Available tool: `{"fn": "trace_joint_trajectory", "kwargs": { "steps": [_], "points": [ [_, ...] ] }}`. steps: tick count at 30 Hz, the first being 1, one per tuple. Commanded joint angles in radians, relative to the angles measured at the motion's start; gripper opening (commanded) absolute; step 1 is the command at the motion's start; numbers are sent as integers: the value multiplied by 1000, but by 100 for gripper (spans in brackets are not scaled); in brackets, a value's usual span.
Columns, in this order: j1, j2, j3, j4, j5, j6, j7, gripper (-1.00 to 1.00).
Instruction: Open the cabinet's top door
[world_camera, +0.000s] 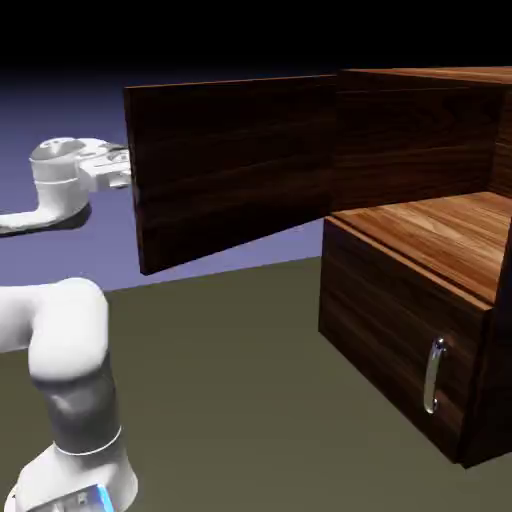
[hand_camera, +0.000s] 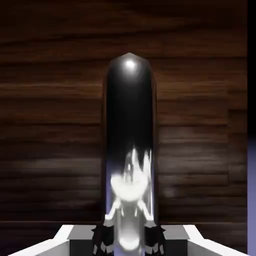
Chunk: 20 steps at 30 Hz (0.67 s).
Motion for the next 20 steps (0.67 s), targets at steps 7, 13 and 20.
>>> {"fn": "trace_joint_trajectory", "kwargs": {
  "steps": [7, 13, 20],
  "points": [
    [-199, 3, 104, 254, 55, -189, -32, -100],
    [-330, -160, 84, 355, 147, -217, -172, -100],
    [-511, -188, 107, 600, 167, -381, -235, -100]
  ]
}}
